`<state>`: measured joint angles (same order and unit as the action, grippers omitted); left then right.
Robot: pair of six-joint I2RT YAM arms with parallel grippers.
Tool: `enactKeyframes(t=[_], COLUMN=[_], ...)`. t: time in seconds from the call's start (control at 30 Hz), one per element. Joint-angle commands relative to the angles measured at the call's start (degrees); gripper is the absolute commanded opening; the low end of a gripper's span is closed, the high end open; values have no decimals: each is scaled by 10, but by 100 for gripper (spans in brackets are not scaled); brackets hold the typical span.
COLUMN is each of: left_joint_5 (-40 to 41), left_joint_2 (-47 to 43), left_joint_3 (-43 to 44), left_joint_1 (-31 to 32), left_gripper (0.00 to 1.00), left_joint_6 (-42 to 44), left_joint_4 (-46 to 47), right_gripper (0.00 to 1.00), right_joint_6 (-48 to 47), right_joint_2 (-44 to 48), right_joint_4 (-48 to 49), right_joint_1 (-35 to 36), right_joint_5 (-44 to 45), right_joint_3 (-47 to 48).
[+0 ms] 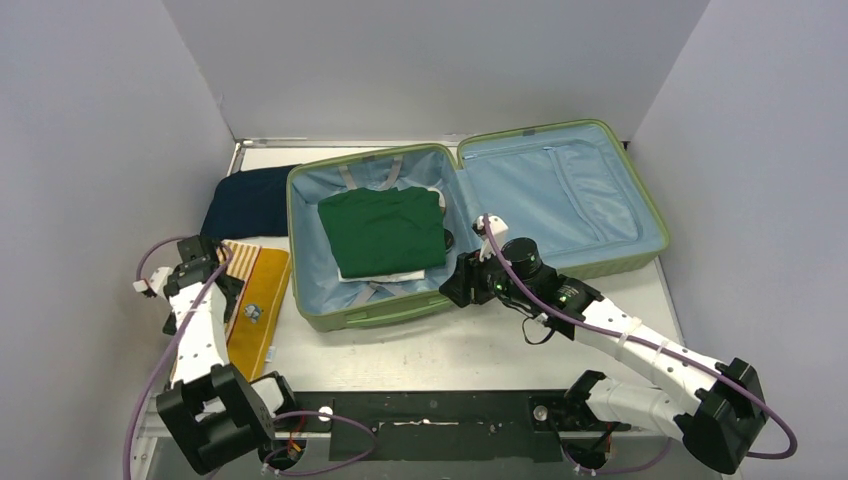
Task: Pack the luggage
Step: Move the household item to the corner of the board.
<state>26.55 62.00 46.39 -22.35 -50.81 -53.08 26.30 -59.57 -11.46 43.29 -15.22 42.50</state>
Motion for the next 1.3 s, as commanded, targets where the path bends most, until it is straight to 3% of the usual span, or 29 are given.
enactKeyframes(t=[0.0, 0.13, 0.27, 0.53, 0.8, 1.0, 1.17, 1.27], left_joint_5=[-35, -95, -65, -79, -111, -84, -55, -96], left_joint_2=[50, 89, 82, 120, 115, 21, -26, -40], left_joint_3=[20, 19, -9, -65, -117, -61, 38, 51], left_joint_1=[-63, -53, 21, 39, 105, 103, 105, 112], left_gripper=[97, 96, 95, 92, 88, 93, 97, 97], left_joint_6=[30, 58, 32, -25, -66, -60, -59, -50], left_joint_4=[47, 68, 83, 115, 145, 75, 25, 50], right_gripper=[54, 54, 54, 54, 54, 59, 62, 63], right_joint_6=[-4, -5, 1, 4, 21, 48, 125, 150], right_joint_2=[7, 21, 22, 26, 26, 21, -13, -38], right_joint_4=[20, 15, 19, 14, 12, -32, -58, -53], right_joint_1=[6, 7, 7, 6, 6, -15, -123, -140], right_joint_5=[-15, -6, -7, -4, 17, 67, 42, 49], right_joint_3=[2, -6, -13, -11, -15, 25, 46, 45])
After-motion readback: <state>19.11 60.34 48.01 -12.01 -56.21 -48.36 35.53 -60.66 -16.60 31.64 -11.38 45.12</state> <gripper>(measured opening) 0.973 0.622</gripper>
